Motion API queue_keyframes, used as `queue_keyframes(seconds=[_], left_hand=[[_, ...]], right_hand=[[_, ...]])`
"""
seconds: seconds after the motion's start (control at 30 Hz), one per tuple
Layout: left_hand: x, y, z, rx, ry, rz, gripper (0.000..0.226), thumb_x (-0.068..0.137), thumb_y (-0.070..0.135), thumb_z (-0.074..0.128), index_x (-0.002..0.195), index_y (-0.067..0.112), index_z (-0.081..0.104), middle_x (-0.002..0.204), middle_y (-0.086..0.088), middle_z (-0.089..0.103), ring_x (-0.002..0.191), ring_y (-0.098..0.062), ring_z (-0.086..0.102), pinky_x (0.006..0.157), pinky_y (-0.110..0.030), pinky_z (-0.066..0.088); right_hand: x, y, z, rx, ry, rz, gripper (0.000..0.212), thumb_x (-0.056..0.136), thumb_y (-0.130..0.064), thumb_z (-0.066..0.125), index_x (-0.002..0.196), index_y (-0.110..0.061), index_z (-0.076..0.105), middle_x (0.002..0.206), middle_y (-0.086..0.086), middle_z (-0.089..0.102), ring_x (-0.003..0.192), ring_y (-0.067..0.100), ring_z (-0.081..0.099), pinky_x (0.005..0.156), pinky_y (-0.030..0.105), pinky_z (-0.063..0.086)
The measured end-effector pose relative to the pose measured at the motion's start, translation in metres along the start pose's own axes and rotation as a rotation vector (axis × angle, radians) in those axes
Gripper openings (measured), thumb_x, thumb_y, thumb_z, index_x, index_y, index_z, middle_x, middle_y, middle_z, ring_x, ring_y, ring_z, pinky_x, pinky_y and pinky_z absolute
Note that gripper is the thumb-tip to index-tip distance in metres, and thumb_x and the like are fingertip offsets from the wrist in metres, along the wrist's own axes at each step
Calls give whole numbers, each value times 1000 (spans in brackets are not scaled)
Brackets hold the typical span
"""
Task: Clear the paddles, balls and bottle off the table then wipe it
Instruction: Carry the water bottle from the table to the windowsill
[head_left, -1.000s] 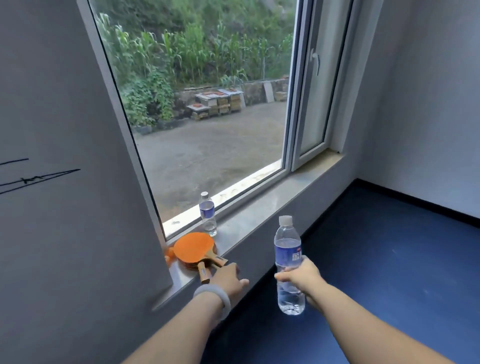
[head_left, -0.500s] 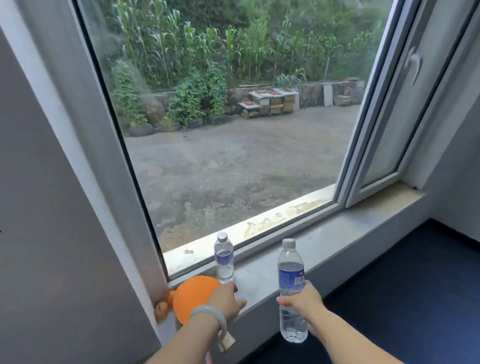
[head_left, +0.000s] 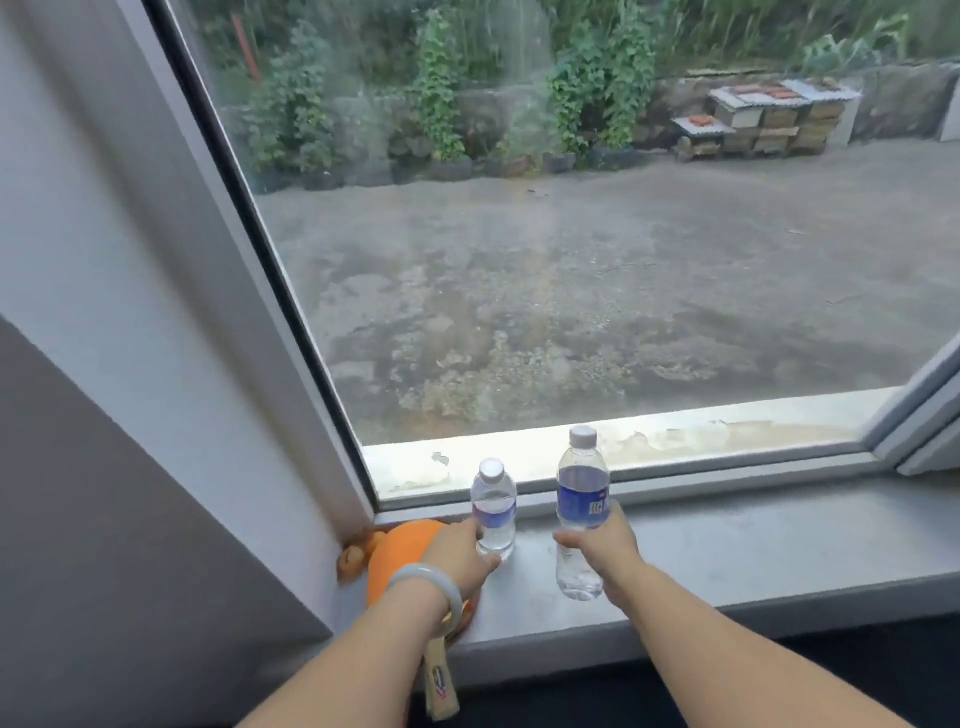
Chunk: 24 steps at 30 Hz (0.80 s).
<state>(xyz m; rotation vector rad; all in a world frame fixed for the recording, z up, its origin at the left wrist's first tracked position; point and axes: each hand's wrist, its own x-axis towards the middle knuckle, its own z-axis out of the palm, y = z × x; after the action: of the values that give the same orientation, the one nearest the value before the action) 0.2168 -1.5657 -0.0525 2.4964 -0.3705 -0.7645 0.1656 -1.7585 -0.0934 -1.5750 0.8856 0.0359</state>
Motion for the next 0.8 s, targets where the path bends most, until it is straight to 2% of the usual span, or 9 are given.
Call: queue_keyframes(seconds=[0.17, 0.27, 0.33, 0.4, 0.47, 0.57, 0.7, 0.8], left_hand=[[8, -9, 24, -16, -7, -143, 26, 93, 33, 60, 109, 13, 59, 105, -5, 64, 98, -24, 60, 77, -28, 40], [9, -16, 35, -56, 1, -228, 31, 93, 36, 61, 115, 15, 57, 107, -3, 62, 96, -20, 57, 79, -27, 39], [10, -21, 38, -69, 4, -261, 31, 93, 37, 60, 117, 18, 54, 113, -3, 59, 96, -18, 53, 85, -29, 42], [12, -25, 41, -75, 0, -289, 35, 93, 37, 59, 122, 19, 52, 120, -3, 57, 106, -20, 54, 92, -30, 42], [14, -28, 43, -85, 2, -314, 42, 93, 36, 59, 130, 17, 50, 130, -3, 54, 117, -21, 53, 95, -28, 39], [19, -30, 47, -88, 12, -325, 44, 94, 37, 59, 133, 18, 49, 133, -2, 53, 120, -20, 51, 96, -28, 39], [24, -30, 51, -87, 26, -316, 46, 95, 37, 58, 135, 18, 48, 134, -2, 52, 121, -19, 51, 98, -28, 39], [25, -29, 54, -81, 25, -312, 46, 95, 37, 57, 136, 17, 47, 134, -2, 52, 121, -20, 51, 96, -28, 38]], right_hand=[[31, 8, 14, -34, -51, -14, 51, 72, -1, 79, 112, -15, 52, 99, 6, 65, 95, 26, 61, 85, 38, 48], [45, 13, 26, -71, -84, -28, 52, 72, -3, 79, 113, -18, 51, 99, 6, 65, 95, 26, 61, 88, 41, 50], [52, 14, 35, -103, -90, -49, 51, 71, -4, 78, 112, -19, 51, 98, 5, 65, 93, 25, 61, 83, 39, 50], [56, 14, 41, -112, -76, -77, 51, 70, -5, 79, 109, -21, 50, 96, 3, 64, 87, 21, 60, 74, 33, 46], [60, 14, 46, -110, -60, -101, 52, 69, -4, 79, 107, -23, 49, 94, 2, 64, 83, 19, 59, 70, 31, 43], [65, 17, 50, -97, -61, -111, 51, 68, -4, 78, 106, -24, 50, 93, 1, 64, 83, 18, 60, 66, 29, 44], [66, 22, 49, -107, -98, -139, 57, 67, -8, 80, 109, -29, 48, 97, -5, 65, 86, 11, 60, 66, 27, 44], [68, 27, 44, -139, -128, -144, 61, 67, -5, 80, 113, -29, 47, 101, -4, 65, 91, 16, 61, 71, 29, 44]])
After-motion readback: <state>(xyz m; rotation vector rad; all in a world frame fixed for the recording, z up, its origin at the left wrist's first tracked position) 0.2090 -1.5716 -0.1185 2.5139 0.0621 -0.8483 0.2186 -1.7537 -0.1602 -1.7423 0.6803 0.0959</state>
